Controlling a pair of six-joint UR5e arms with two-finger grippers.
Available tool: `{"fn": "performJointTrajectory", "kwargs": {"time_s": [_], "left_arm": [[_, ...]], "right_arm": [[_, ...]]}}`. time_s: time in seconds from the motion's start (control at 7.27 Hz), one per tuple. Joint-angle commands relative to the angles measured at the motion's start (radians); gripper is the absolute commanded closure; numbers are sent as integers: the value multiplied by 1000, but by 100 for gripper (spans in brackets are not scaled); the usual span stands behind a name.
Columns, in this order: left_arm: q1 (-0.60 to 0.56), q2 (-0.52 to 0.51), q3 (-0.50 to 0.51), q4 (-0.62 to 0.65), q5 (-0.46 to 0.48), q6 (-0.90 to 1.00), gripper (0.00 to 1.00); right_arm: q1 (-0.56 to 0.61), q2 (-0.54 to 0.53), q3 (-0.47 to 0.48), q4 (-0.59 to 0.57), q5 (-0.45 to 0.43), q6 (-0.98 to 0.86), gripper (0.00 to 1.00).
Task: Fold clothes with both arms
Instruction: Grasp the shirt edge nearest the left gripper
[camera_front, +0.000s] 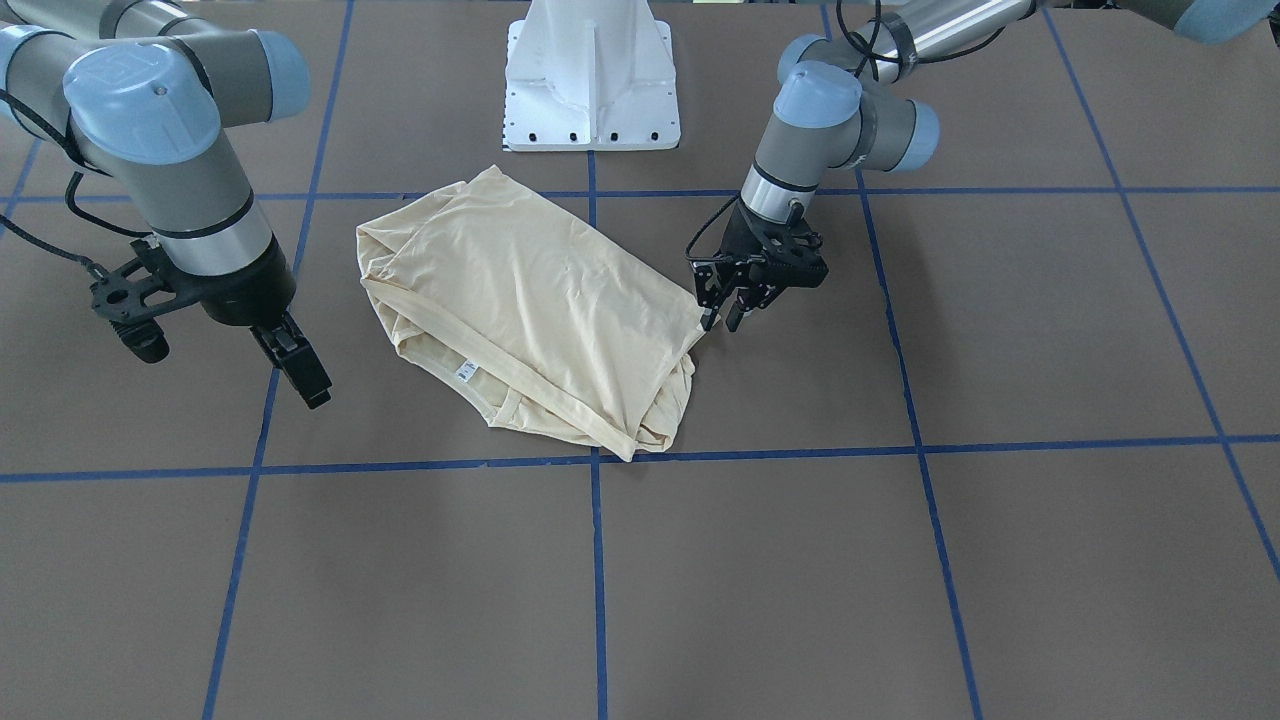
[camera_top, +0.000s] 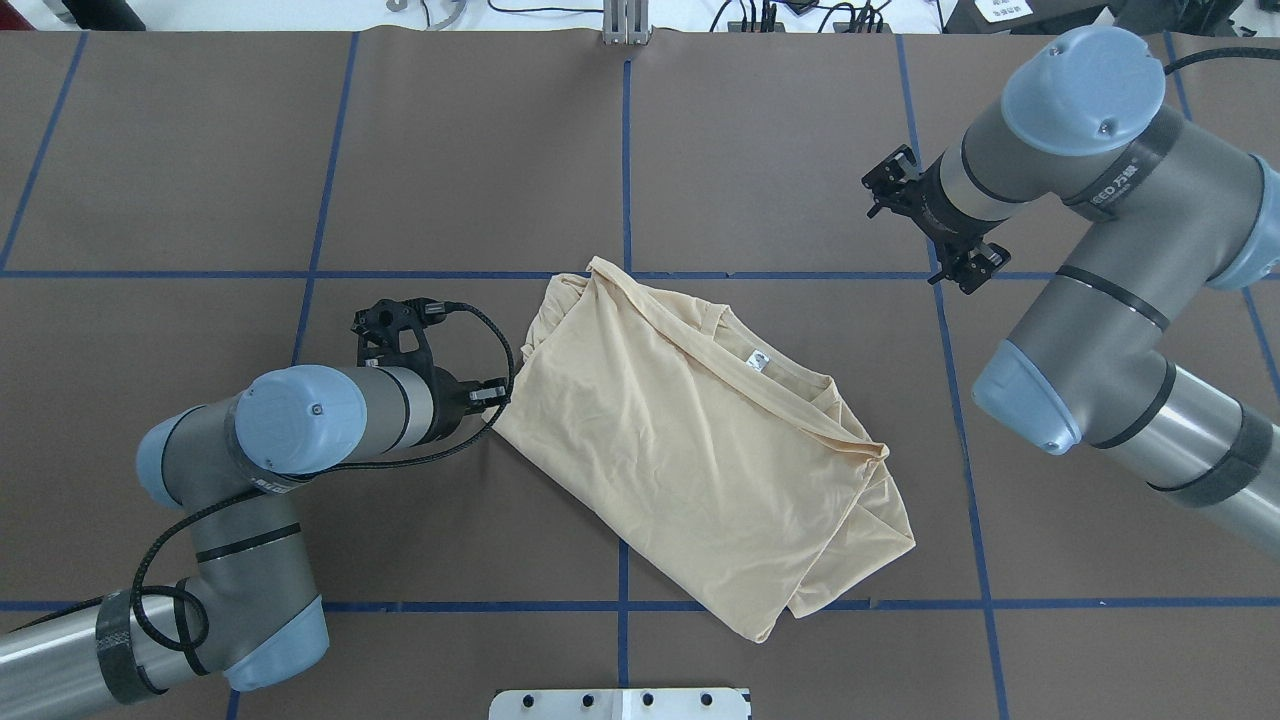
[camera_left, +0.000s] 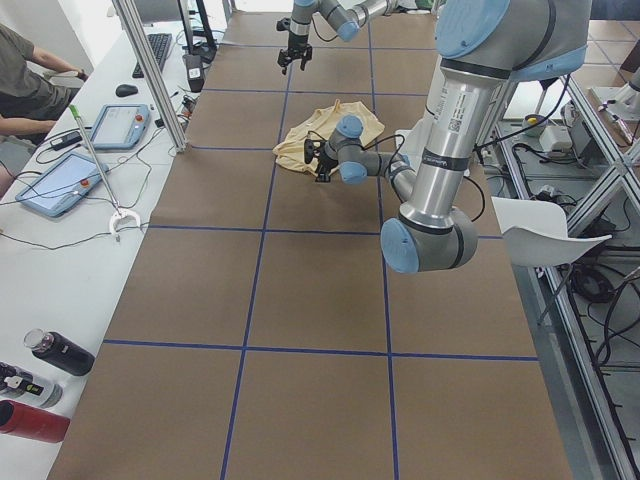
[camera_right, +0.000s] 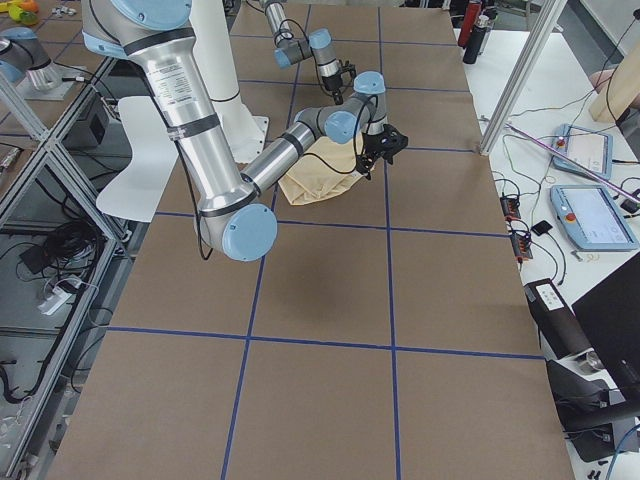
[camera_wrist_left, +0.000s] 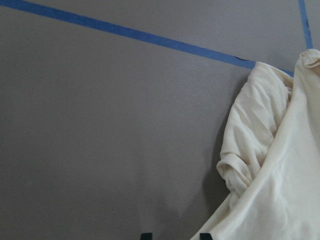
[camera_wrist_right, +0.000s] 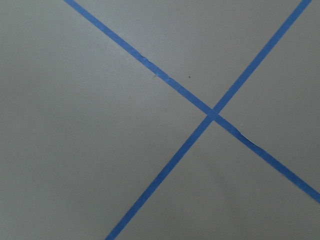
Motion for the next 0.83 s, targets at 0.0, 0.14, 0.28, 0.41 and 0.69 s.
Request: {"fn": "performJointTrajectory", "kwargs": {"time_s": [0.0, 0.14, 0.28, 0.41, 0.69], "left_arm": [[2, -5, 3, 1, 0, -5, 70], [3, -7, 12, 1, 0, -8, 79], [3, -10, 11, 3, 0, -11, 100], [3, -10, 8, 4, 2, -11, 100], [2, -8, -10, 12, -3, -11, 100]], "right_arm": [[1, 0, -1, -1, 0, 0, 0], [1, 2, -1, -2, 0, 2, 0], [1, 0, -2, -2, 3, 2, 0], [1, 0, -2, -2, 5, 3, 0], [3, 3, -2, -2, 8, 5, 0]]}}
